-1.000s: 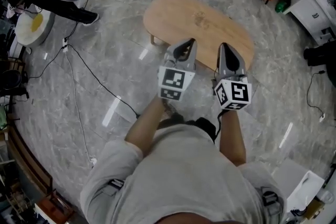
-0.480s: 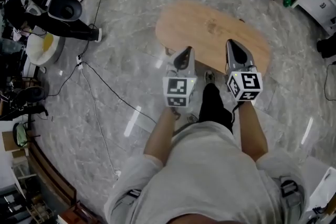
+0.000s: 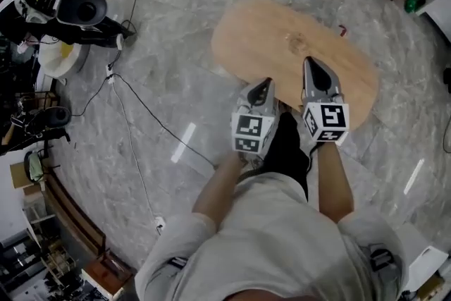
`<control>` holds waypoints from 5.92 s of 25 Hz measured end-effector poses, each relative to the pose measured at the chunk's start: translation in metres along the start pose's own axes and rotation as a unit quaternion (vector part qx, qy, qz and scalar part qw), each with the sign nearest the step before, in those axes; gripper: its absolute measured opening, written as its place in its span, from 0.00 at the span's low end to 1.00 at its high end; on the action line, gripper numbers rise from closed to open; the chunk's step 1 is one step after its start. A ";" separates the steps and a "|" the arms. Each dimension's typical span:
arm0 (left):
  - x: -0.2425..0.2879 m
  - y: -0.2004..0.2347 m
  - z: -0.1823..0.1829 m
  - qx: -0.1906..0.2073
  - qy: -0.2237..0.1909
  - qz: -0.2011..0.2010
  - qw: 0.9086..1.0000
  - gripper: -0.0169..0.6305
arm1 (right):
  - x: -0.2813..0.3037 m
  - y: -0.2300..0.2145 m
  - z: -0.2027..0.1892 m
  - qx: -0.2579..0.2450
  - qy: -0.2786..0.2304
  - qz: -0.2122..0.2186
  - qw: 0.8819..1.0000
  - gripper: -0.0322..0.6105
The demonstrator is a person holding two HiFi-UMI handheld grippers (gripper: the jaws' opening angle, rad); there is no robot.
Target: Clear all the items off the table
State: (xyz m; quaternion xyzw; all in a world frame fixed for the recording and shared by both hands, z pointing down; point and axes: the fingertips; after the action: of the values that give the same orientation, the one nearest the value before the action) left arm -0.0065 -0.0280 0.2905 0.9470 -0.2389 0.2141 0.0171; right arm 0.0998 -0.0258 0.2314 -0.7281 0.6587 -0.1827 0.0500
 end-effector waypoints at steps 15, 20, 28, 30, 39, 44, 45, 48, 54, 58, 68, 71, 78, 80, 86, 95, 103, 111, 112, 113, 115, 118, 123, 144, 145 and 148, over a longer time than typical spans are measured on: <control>0.168 0.018 -0.095 -0.070 0.099 -0.031 0.992 0.06 | 0.132 -0.105 -0.145 -0.014 0.163 0.052 0.985 0.06; 0.207 0.050 -0.128 -0.080 0.117 -0.022 0.990 0.06 | 0.176 -0.116 -0.200 -0.040 0.229 0.075 0.970 0.06; 0.269 0.063 -0.197 -0.128 0.154 -0.015 0.980 0.06 | 0.207 -0.171 -0.269 -0.062 0.310 0.077 0.946 0.06; 0.277 0.057 -0.207 -0.140 0.157 -0.018 0.977 0.06 | 0.209 -0.181 -0.281 -0.064 0.322 0.082 0.941 0.06; 0.320 0.037 -0.234 -0.160 0.176 -0.033 0.971 0.06 | 0.212 -0.222 -0.325 -0.215 0.406 0.141 0.877 0.06; 0.326 0.040 -0.249 -0.191 0.180 -0.015 0.965 0.06 | 0.213 -0.215 -0.339 -0.342 0.422 0.186 0.819 0.06; 0.328 0.039 -0.252 -0.198 0.180 -0.012 0.964 0.06 | 0.215 -0.213 -0.342 -0.346 0.425 0.192 0.814 0.06; 0.334 0.034 -0.261 -0.202 0.183 -0.010 0.962 0.06 | 0.213 -0.211 -0.359 -0.330 0.449 0.215 0.802 0.22; 0.328 0.043 -0.277 -0.224 0.190 0.007 0.956 0.06 | 0.225 -0.204 -0.370 -0.336 0.473 0.219 0.784 0.24; 0.323 0.047 -0.281 -0.232 0.192 0.023 0.953 0.06 | 0.227 -0.204 -0.377 -0.335 0.506 0.209 0.767 0.25; 0.315 0.053 -0.292 -0.243 0.201 0.035 0.948 0.06 | 0.235 -0.216 -0.396 -0.384 0.551 0.165 0.723 0.22; 0.314 0.053 -0.295 -0.242 0.202 0.033 0.948 0.06 | 0.240 -0.217 -0.400 -0.394 0.550 0.157 0.720 0.20; 0.314 0.043 -0.297 -0.245 0.205 0.023 0.947 0.06 | 0.244 -0.219 -0.410 -0.419 0.551 0.159 0.704 0.17; 0.314 0.043 -0.298 -0.246 0.204 0.023 0.947 0.06 | 0.244 -0.219 -0.412 -0.419 0.552 0.156 0.704 0.17; 0.314 0.045 -0.303 -0.250 0.207 0.026 0.946 0.06 | 0.247 -0.221 -0.417 -0.423 0.554 0.155 0.700 0.17; 0.317 0.040 -0.308 -0.256 0.208 0.022 0.944 0.06 | 0.246 -0.225 -0.426 -0.434 0.562 0.154 0.687 0.17; 0.318 0.035 -0.311 -0.253 0.215 0.008 0.943 0.06 | 0.248 -0.225 -0.429 -0.468 0.557 0.165 0.666 0.17; 0.328 0.029 -0.305 -0.241 0.212 -0.004 0.947 0.06 | 0.245 -0.227 -0.430 -0.475 0.556 0.172 0.660 0.15; 0.327 0.030 -0.306 -0.240 0.213 -0.004 0.947 0.06 | 0.245 -0.225 -0.429 -0.472 0.552 0.172 0.665 0.15; 0.325 0.030 -0.306 -0.239 0.213 -0.004 0.947 0.06 | 0.245 -0.223 -0.429 -0.469 0.548 0.173 0.671 0.14; 0.319 0.028 -0.309 -0.238 0.215 -0.007 0.947 0.06 | 0.244 -0.215 -0.426 -0.463 0.537 0.173 0.683 0.13; 0.311 0.030 -0.314 -0.235 0.217 -0.011 0.947 0.06 | 0.246 -0.200 -0.425 -0.446 0.523 0.171 0.706 0.13; 0.302 0.029 -0.311 -0.224 0.216 -0.020 0.950 0.06 | 0.242 -0.184 -0.417 -0.421 0.508 0.174 0.731 0.13; 0.249 0.048 -0.271 -0.179 0.195 -0.023 0.964 0.06 | 0.211 -0.127 -0.343 -0.318 0.421 0.147 0.836 0.13; 0.247 0.049 -0.265 -0.174 0.191 -0.024 0.966 0.06 | 0.209 -0.126 -0.338 -0.305 0.414 0.144 0.846 0.13; 0.239 0.054 -0.249 -0.151 0.182 -0.027 0.971 0.06 | 0.206 -0.118 -0.318 -0.273 0.387 0.129 0.871 0.13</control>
State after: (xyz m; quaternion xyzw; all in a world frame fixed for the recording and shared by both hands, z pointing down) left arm 0.0593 -0.1482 0.6117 0.8847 -0.2357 0.3437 0.2086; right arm 0.1191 -0.1586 0.6049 -0.4921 0.7373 -0.2546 -0.3867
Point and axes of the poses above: the fingertips, and each gripper's own axes: x forward along the fingers, y to its left, z out of its top, and after that the axes turned 13 degrees about x, right-handed
